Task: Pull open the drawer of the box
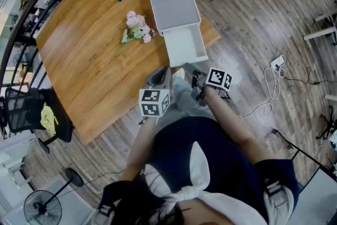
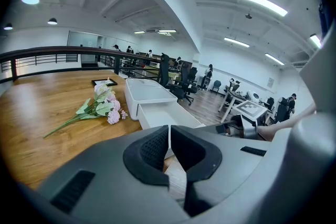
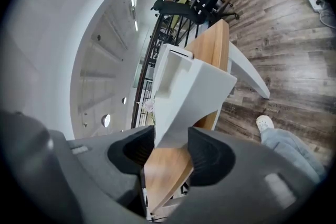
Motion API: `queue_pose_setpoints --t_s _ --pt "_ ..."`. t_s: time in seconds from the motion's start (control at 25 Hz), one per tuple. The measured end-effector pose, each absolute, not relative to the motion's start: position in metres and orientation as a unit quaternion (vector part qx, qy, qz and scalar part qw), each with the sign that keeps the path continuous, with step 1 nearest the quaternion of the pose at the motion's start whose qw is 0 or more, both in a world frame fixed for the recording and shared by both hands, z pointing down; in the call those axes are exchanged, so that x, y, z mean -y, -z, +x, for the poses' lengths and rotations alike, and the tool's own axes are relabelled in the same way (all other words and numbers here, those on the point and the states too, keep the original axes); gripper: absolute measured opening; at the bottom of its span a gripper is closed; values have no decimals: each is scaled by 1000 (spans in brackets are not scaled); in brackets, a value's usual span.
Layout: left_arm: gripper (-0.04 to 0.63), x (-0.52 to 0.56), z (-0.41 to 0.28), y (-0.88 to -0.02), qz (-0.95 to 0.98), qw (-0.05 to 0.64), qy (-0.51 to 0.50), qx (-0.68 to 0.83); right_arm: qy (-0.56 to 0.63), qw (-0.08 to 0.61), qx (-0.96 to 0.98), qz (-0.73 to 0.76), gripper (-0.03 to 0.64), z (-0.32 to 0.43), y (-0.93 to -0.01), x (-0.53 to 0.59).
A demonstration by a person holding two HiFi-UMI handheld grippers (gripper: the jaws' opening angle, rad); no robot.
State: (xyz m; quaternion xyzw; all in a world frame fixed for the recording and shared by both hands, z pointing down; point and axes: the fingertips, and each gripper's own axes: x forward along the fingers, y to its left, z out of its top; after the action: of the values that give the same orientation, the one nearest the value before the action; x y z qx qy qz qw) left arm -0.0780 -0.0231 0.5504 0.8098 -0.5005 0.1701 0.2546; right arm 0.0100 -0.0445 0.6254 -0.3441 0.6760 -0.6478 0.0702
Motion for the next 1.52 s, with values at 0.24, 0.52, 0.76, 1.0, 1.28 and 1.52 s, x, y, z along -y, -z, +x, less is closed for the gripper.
queue_pose_setpoints --t_s 0.24,0.52,0.76,1.0,1.28,1.52 --pt "28 21 -75 -545 814 250 -166 498 592 39 -725 -348 183 10 -600 43" --pt "29 24 -70 -536 817 239 -159 500 464 -8 -802 -377 156 15 -563 50" --pt "29 27 -64 -520 826 216 -152 498 356 -37 -844 -398 95 16 -532 52" --pt "29 24 -57 -500 836 198 -136 493 301 -55 -860 -408 32 13 -514 45" --pt "29 20 -45 -484 844 186 -118 490 257 -83 -869 -414 -2 12 -500 38" --pt "29 12 -41 -482 844 183 -110 493 236 -94 -877 -409 -2 10 -497 28"
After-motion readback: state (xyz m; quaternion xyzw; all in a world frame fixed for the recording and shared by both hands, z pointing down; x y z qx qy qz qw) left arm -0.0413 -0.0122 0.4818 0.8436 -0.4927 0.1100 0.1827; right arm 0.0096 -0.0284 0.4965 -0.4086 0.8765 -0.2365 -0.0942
